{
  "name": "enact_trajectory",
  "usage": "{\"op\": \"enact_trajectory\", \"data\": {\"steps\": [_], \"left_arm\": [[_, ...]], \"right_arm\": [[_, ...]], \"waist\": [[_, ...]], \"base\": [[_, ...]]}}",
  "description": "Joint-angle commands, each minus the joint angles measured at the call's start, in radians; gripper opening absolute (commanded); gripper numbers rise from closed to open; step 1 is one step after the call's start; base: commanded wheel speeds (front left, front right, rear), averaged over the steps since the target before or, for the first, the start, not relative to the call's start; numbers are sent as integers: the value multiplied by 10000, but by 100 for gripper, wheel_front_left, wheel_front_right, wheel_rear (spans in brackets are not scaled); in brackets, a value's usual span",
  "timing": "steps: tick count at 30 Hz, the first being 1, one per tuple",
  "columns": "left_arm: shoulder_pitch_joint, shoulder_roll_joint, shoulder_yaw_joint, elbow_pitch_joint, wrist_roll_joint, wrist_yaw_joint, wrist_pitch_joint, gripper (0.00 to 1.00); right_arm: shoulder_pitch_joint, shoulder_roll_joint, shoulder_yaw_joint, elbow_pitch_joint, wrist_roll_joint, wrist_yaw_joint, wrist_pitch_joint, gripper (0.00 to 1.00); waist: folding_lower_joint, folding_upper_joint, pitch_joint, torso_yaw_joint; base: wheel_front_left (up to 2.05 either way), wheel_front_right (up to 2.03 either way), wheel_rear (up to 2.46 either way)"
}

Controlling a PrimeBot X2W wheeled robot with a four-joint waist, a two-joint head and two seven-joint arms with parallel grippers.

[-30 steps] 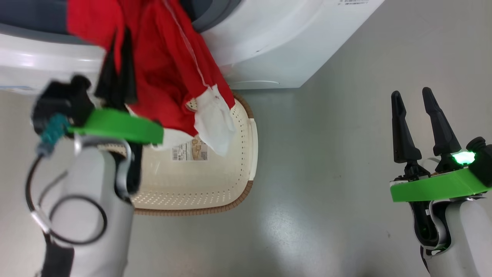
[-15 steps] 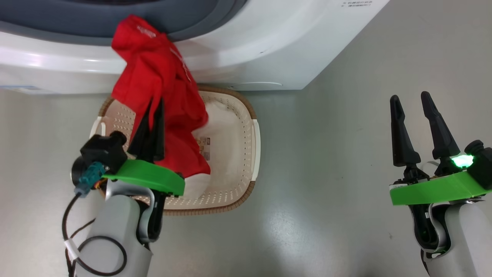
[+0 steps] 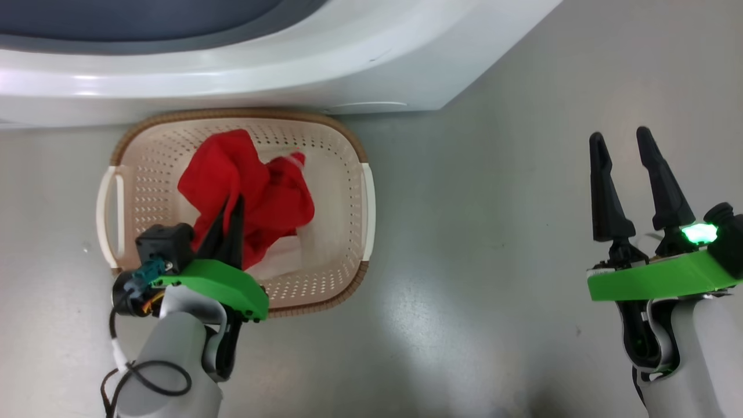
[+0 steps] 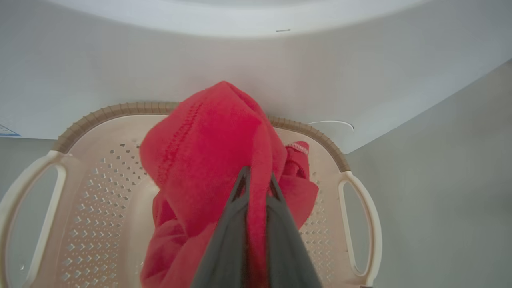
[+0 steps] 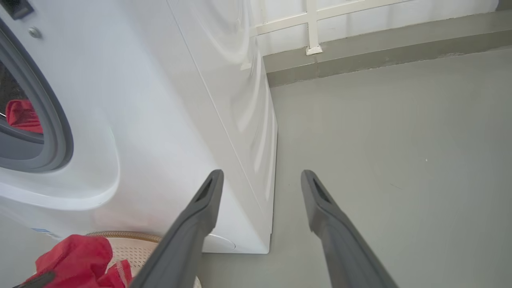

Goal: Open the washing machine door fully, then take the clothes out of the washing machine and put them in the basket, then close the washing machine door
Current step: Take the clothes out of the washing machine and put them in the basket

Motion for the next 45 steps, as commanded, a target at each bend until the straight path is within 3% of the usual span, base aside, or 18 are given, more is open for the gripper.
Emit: {"op": "enact_trajectory", "data": {"steps": [1,10,19,22,24,25,26,27,45], "left_arm": [[-55,266,313,161,89,-133,-53,0],[-824,266,595,1696,800,-359,-53,0],[-1470,284,1081,2726,1192,-386,-53,15],[-1547,287,1239,2825,1276,-390,-53,24],[-1563,286,1281,2839,1305,-393,-53,24],[-1571,285,1362,2855,1346,-405,-53,65],[-1571,285,1362,2855,1346,-405,-53,65],[-1556,283,1454,2840,1377,-414,-53,100],[-333,268,2060,1761,1445,-563,-53,100]], "right_arm": [[-13,58,238,-288,-31,75,-63,100],[-149,150,217,-358,-19,75,-63,100],[-306,218,265,-369,3,75,-63,100],[-323,237,270,-362,6,75,-63,100],[-322,243,264,-360,5,75,-63,100],[-319,253,254,-343,0,75,-63,100],[-319,253,254,-343,0,75,-63,100],[-314,263,238,-318,-5,75,-63,100],[189,270,278,113,-42,75,-63,100]], "waist": [[0,0,199,-161],[0,0,723,-384],[0,0,996,-627],[0,0,1004,-687],[0,0,998,-695],[0,0,966,-700],[0,0,966,-700],[0,0,909,-692],[0,0,-1160,-360]], "base": [[0,0,0],[0,0,0],[0,0,0],[0,0,0],[0,0,0],[0,0,0],[0,0,0],[0,0,0],[0,0,0]]}}
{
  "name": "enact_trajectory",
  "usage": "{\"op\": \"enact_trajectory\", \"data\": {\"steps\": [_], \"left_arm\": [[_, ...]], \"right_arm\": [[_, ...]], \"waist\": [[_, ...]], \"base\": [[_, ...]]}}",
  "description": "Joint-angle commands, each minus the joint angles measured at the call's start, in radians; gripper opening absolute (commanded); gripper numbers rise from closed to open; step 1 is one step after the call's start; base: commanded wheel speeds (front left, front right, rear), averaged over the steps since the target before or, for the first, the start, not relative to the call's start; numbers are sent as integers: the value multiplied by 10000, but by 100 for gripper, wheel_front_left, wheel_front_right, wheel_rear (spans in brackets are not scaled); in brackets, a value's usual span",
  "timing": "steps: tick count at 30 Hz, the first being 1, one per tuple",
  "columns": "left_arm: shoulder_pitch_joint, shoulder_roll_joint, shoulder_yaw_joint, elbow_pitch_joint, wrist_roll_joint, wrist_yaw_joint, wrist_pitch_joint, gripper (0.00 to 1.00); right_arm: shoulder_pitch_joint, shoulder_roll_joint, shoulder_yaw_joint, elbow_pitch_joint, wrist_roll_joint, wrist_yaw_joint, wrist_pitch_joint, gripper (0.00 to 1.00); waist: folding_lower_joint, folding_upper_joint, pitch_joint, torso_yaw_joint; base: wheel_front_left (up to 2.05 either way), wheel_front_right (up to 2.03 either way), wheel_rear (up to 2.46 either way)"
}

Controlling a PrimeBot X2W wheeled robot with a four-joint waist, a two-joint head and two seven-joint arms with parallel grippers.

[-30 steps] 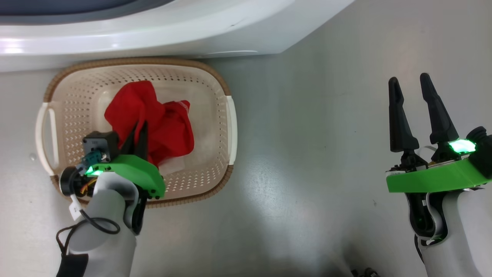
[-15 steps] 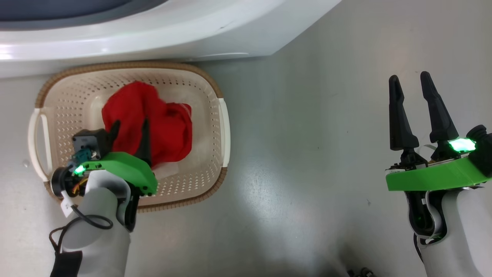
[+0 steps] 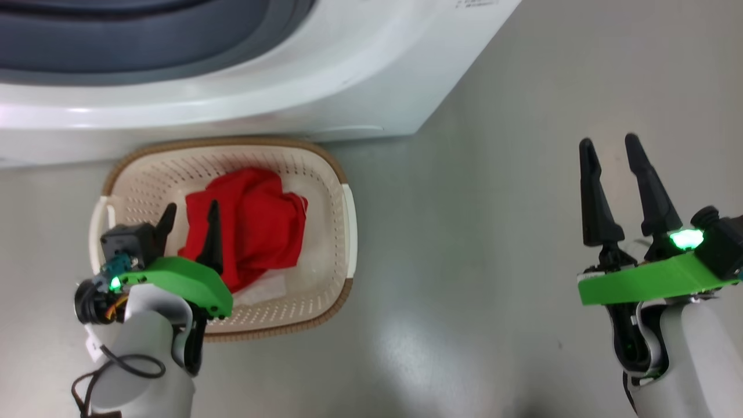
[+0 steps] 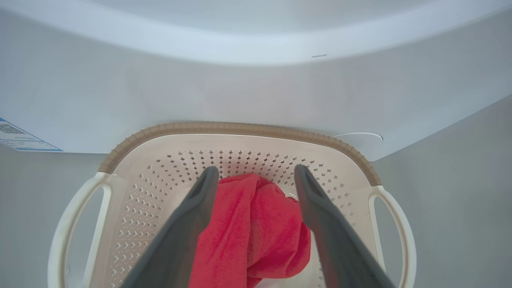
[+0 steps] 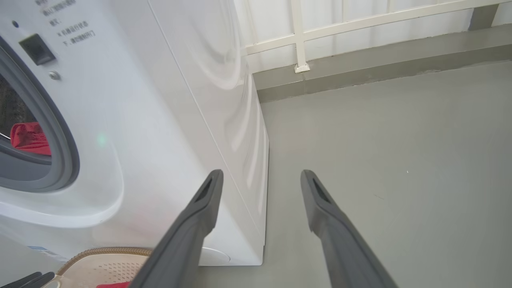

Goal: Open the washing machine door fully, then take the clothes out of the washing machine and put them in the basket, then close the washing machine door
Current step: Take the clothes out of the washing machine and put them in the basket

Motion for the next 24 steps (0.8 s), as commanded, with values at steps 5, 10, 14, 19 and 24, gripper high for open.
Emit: {"op": "enact_trajectory", "data": {"steps": [5,10,14,19,24], "left_arm": [[791,282,197,-724,-71,-95,-53,100],[1301,282,175,-1426,-136,-115,-53,100],[1779,282,200,-2120,-236,-127,-53,100],[2406,282,187,-2773,-256,-134,-53,100],[2916,281,186,-3299,-137,-136,-53,100]], "right_arm": [[520,-58,299,-42,-52,75,-63,100],[809,-142,336,118,-64,75,-63,100],[1095,-187,331,207,-70,75,-63,100],[1571,-207,267,263,-91,75,-63,100],[1991,-202,228,282,-109,75,-63,100]], "waist": [[0,0,-1183,294],[0,0,-1908,429],[0,0,-2420,538],[0,0,-3068,689],[0,0,-3536,769]], "base": [[0,0,0],[0,0,0],[0,0,0],[0,0,0],[0,0,0]]}}
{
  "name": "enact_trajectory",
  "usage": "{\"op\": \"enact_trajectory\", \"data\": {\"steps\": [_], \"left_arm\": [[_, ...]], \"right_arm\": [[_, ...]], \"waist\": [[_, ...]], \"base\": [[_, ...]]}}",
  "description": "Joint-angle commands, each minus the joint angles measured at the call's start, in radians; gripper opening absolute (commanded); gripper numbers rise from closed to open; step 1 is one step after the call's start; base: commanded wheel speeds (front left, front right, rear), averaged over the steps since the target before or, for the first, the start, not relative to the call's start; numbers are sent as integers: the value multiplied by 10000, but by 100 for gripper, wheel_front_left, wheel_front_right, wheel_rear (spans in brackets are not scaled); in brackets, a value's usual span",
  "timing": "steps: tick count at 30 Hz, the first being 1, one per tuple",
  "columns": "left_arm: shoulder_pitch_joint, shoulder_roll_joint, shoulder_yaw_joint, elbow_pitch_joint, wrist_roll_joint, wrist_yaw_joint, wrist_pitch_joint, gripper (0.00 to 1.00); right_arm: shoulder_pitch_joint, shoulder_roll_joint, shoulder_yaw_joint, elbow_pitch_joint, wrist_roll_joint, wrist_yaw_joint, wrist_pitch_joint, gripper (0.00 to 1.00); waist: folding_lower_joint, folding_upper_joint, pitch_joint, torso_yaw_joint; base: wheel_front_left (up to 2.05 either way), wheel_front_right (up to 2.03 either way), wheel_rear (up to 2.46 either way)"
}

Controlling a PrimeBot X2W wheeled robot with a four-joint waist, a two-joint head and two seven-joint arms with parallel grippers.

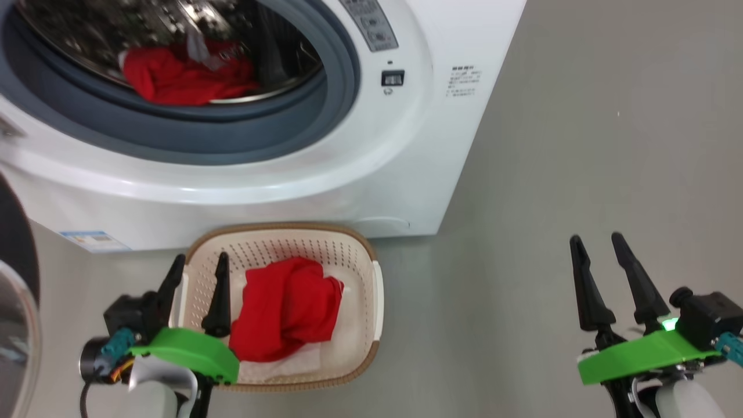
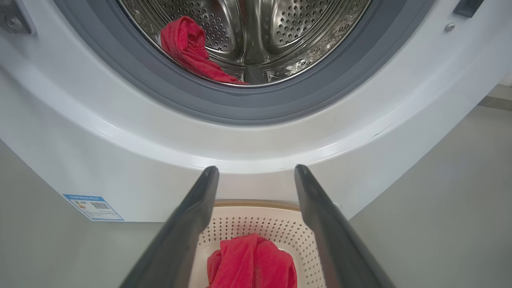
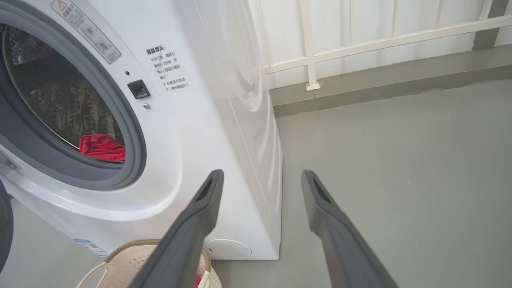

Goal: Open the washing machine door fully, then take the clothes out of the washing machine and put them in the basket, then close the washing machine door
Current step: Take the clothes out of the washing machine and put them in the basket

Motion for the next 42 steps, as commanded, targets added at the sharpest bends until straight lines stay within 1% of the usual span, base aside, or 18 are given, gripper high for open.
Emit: {"op": "enact_trajectory", "data": {"steps": [1,11,14,17,20,24,32,42], "left_arm": [[302,276,242,-410,34,-50,-53,100],[1614,275,302,-1979,335,-31,-53,100],[2025,275,369,-2461,261,14,-53,100],[2453,275,345,-2888,261,92,-53,100],[2895,275,253,-3297,430,235,-53,100],[3483,275,246,-3773,356,424,-53,100],[4140,275,220,-4370,250,717,-53,100],[4037,275,219,-4520,207,795,-53,100]], "right_arm": [[173,-110,151,-201,-107,75,-65,100],[977,-144,57,-144,-129,75,-65,100],[1190,-158,43,-132,-132,75,-65,100],[1414,-162,-4,-138,-132,75,-65,100],[1616,-155,-82,-140,-137,75,-65,100],[1811,-138,-171,-145,-142,75,-65,100],[2041,-118,-263,-194,-152,75,-65,100],[1886,-95,-273,-215,-168,75,-65,100]], "waist": [[0,0,-588,202],[0,0,-1381,297],[0,0,-1568,288],[0,0,-1728,289],[0,0,-1846,271],[0,0,-1986,221],[0,0,-2037,195],[0,0,-1877,179]], "base": [[0,0,0],[0,0,0],[0,0,0],[0,0,0],[0,0,0],[0,0,0],[0,0,0],[0,0,0]]}}
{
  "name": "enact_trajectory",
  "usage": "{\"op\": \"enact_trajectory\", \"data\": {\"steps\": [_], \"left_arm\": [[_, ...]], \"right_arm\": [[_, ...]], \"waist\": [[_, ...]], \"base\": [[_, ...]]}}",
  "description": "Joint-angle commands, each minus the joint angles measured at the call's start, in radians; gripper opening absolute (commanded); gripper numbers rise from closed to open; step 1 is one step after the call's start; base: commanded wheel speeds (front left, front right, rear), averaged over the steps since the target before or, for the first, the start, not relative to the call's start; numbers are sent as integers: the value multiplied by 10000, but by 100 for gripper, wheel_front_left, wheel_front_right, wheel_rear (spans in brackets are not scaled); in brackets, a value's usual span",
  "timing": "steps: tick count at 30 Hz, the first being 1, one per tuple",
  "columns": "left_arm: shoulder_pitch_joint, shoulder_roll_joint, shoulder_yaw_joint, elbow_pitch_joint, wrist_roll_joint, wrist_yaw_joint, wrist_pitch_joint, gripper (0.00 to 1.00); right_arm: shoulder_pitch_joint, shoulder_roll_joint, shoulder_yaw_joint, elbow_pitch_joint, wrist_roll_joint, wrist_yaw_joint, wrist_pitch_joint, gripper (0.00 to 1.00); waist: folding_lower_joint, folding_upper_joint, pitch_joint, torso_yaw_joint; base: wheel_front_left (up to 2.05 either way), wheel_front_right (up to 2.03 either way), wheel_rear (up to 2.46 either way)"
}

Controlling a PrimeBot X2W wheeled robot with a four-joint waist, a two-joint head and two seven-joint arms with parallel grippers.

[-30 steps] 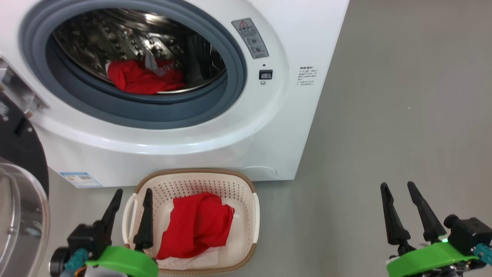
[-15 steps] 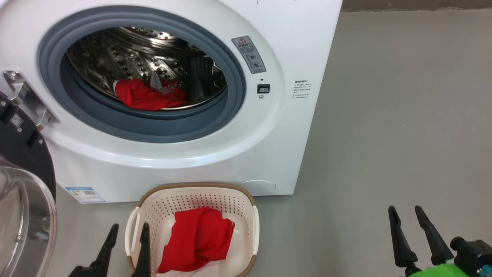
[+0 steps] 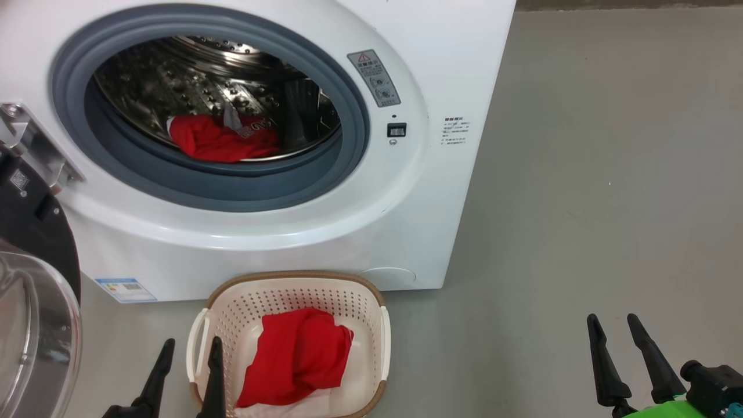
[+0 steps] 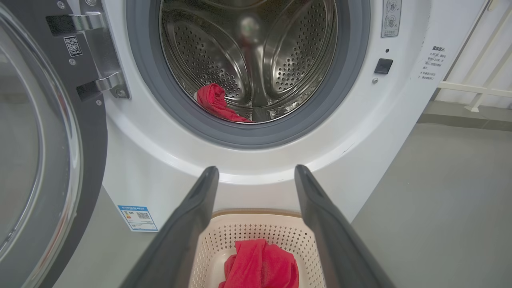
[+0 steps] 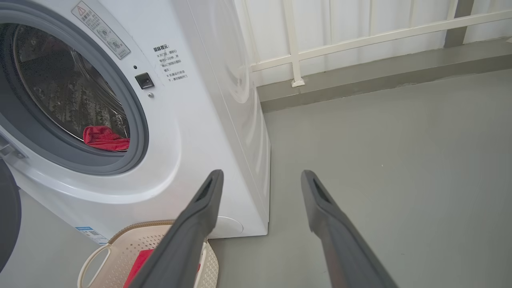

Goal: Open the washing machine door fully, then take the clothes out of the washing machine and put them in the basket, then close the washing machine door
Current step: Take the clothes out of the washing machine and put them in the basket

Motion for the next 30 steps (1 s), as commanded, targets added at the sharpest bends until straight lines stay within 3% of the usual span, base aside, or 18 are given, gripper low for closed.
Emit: {"op": "enact_trajectory", "data": {"steps": [1,6,14,30], "left_arm": [[-247,105,285,-297,-56,63,-53,100],[-559,105,137,-133,23,16,-53,100],[-2964,214,-124,1240,1003,87,-53,100],[-9249,1554,-829,6409,2769,905,-44,100]], "right_arm": [[-308,-132,221,-265,-113,75,-65,100],[-478,-107,307,-269,-110,75,-65,100],[-1214,-54,549,-376,-61,75,-65,100],[-2615,82,868,-426,164,75,-65,100]], "waist": [[0,0,60,10],[0,0,262,16],[0,0,1352,-97],[0,0,3377,-998]], "base": [[0,0,0],[0,0,0],[0,0,0],[0,0,0]]}}
